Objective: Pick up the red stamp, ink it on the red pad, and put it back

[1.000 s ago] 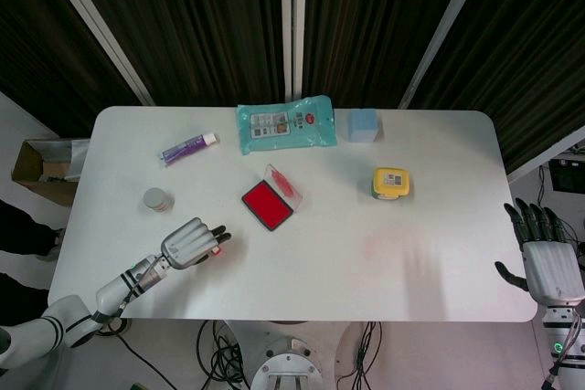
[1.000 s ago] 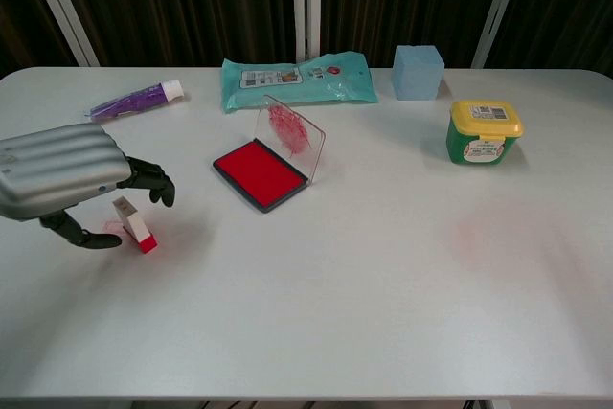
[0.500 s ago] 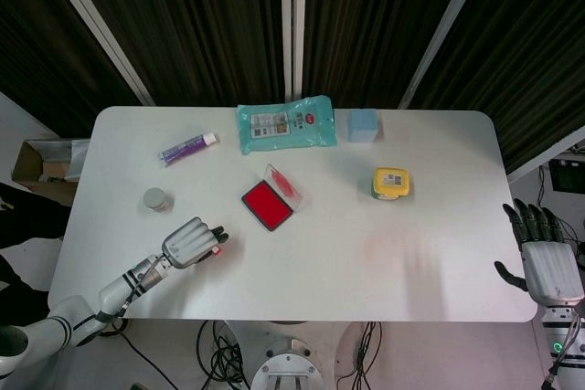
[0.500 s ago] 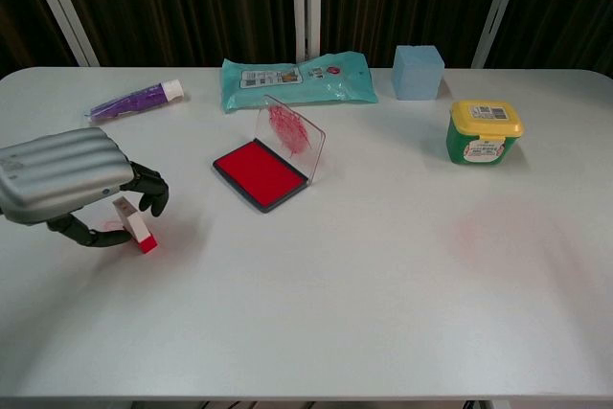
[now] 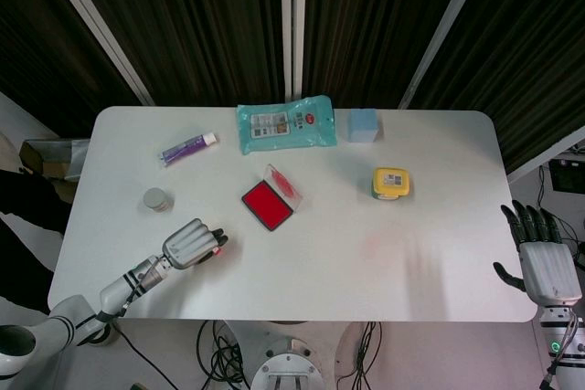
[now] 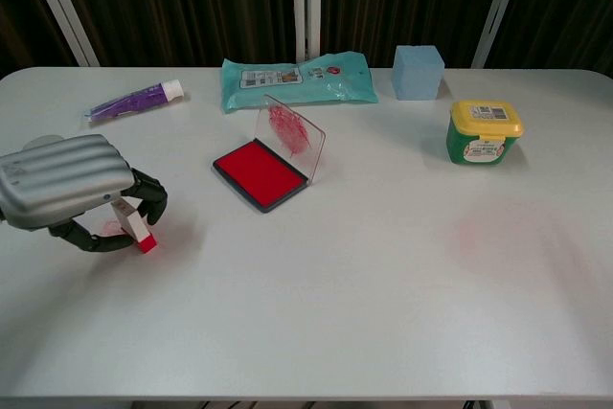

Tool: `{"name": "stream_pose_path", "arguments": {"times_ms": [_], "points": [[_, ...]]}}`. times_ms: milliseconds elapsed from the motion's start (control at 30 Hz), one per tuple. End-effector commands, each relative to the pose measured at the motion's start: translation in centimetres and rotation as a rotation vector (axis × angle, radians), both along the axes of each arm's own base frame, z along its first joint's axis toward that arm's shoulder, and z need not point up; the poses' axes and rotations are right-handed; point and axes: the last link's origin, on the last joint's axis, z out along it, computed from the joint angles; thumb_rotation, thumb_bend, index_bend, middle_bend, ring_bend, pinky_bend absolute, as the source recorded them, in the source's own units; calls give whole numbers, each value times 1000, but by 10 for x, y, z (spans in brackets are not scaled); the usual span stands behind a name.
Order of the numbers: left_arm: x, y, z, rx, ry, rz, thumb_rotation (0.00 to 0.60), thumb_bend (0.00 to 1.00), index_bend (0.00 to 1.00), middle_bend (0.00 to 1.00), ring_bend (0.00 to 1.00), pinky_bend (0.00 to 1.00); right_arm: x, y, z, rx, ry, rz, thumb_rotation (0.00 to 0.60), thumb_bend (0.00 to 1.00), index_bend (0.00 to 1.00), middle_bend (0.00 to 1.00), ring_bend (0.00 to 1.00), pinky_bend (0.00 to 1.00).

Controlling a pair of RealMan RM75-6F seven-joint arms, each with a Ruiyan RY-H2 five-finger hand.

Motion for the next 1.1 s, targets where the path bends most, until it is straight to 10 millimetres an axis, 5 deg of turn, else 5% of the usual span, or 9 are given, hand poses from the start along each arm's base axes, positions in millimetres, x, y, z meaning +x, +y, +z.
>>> {"name": "stream_pose_path", "arguments": {"times_ms": [33,1100], "points": [[0,1,0,1,-3,3,600,286,501,528,998,1000,0,0,0,1,0,0,600,116,0,0,0,0],[12,10,5,-16,-65,28,600,408,571,594,1000,1000,-2,0,-2,11,0,-6,600,117,0,0,0,0]]}}
